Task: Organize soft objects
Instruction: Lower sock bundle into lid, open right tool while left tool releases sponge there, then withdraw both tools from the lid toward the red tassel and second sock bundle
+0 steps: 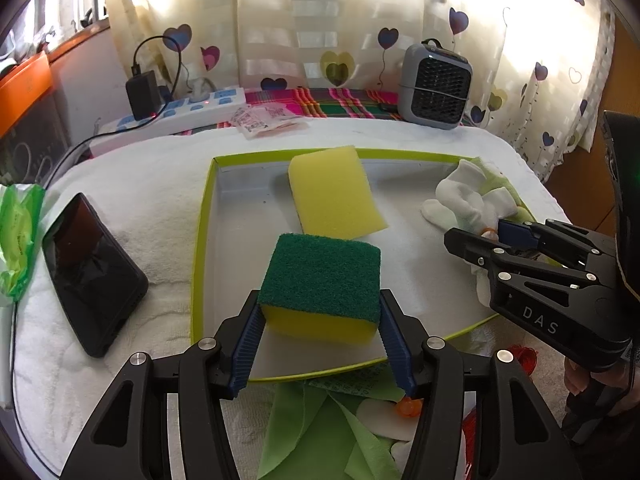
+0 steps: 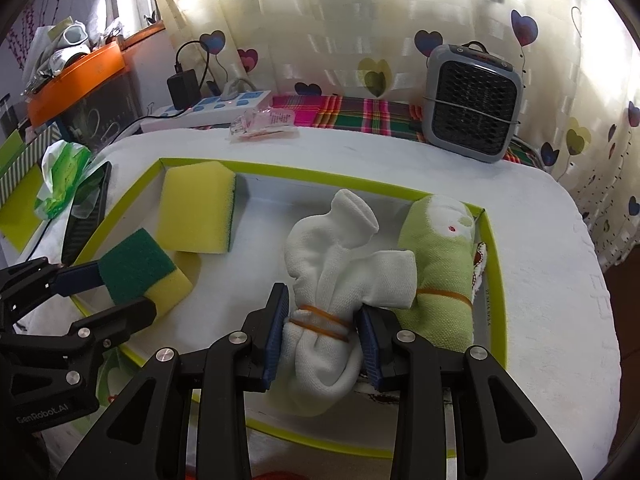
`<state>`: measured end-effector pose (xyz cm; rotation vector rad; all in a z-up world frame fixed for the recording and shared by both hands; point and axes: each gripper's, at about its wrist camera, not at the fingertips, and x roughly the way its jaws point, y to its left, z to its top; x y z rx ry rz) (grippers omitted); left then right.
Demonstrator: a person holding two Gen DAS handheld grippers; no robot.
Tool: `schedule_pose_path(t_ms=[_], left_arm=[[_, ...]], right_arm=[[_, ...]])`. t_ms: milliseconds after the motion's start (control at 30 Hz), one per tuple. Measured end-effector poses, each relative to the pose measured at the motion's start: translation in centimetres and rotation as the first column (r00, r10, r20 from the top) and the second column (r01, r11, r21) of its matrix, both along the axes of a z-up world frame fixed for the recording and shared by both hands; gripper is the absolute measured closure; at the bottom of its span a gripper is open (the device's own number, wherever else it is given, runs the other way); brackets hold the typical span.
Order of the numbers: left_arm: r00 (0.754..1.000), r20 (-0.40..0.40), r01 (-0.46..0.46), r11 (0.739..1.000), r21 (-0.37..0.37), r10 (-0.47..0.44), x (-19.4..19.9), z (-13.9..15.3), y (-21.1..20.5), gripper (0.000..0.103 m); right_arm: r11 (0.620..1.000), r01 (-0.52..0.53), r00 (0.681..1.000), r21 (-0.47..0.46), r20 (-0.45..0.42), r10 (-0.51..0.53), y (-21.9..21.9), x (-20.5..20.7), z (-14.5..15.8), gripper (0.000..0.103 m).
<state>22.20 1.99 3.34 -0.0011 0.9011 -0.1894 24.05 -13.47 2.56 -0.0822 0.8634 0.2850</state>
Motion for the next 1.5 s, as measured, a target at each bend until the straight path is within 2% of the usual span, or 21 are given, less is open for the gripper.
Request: schedule_pose_path(t_ms=[1000, 1100, 1267, 1500], left_arm=[[1.0, 0.007, -0.007, 1.0, 0.009, 0.007, -0.1, 0.0, 0.2, 0.046], [1.0, 0.011, -0.006, 1.0, 0.004, 0.006, -0.2, 0.1, 0.3, 0.044], [1.0, 0.015, 0.0, 1.0, -0.002, 0.0, -0.4, 0.3, 0.1, 0.042], [1.0, 0.029, -0.001, 1.0, -0.009, 0.001, -1.2, 0.8, 0.0, 0.041]], right_arm=[[1.0, 0.019, 1.0, 0.008, -0.001, -0.019, -1.1, -0.4, -0.1, 0.067], [1.0, 0.017, 1.0, 0.017, 0.004, -0.017, -1.1, -0.6, 0.0, 0.065], [0.999, 0.016, 1.0, 0.046, 0.014, -0.017, -1.1, -1.0, 0.5, 0.055], [0.999, 0.018, 1.0, 0.049, 0.021, -0.019, -1.0, -1.7, 0.7, 0.051]])
